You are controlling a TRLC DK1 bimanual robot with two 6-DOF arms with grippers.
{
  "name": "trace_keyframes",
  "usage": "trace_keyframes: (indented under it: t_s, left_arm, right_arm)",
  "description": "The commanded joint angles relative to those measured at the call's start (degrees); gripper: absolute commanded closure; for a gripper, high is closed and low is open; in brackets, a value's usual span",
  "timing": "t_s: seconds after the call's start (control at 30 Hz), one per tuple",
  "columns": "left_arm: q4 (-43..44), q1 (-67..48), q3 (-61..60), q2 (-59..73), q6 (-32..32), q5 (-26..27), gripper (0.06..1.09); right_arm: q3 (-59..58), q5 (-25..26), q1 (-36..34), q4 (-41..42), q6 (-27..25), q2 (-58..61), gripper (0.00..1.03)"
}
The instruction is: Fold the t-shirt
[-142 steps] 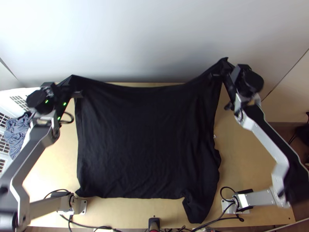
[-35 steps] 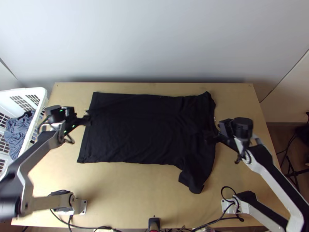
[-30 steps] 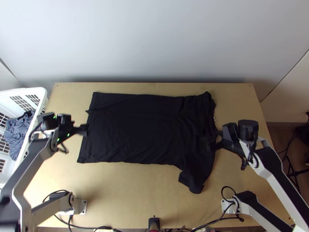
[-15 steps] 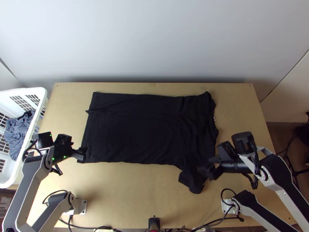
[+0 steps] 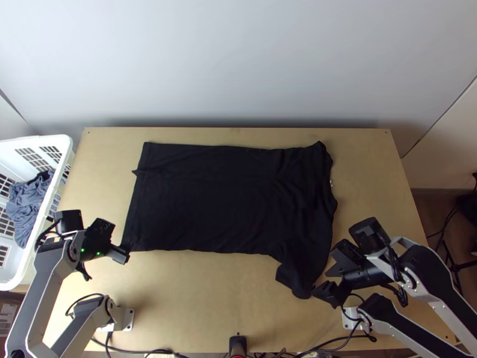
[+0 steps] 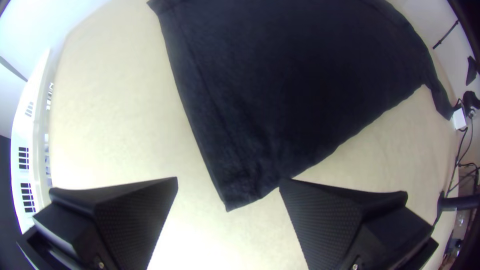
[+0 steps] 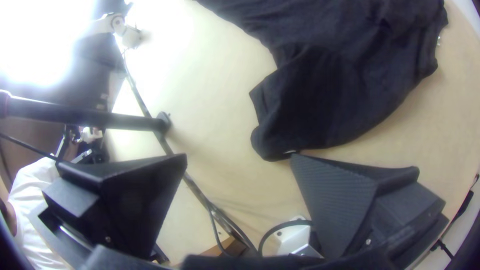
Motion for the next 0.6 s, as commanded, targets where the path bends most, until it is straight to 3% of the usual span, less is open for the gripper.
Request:
trace_keyframes:
  t_s: [0.0, 0.3, 0.43, 0.57]
  left_arm:
    - [-3.29, 1.09, -0.11, 0.23, 3.24, -0.43, 0.10]
    - [-2.32, 0.38, -0.99, 0.23, 3.42, -0.43, 0.10]
    - [-1.79, 0.38, -1.34, 0.32, 3.33, -0.43, 0.10]
    - [-1.18, 0.03, -2.40, 0.40, 3.42, -0.43, 0.11]
  right_arm:
    - [-1.00, 0.01, 1.47, 0.71, -0.39, 1.57, 0.06]
    - [-1.62, 2.20, 4.72, 4.85, -0.66, 8.25, 0.07]
    - [-1.88, 7.48, 4.55, 8.89, -3.82, 10.19, 0.07]
    - [-1.09, 7.92, 3.32, 10.91, -5.75, 12.74, 0.07]
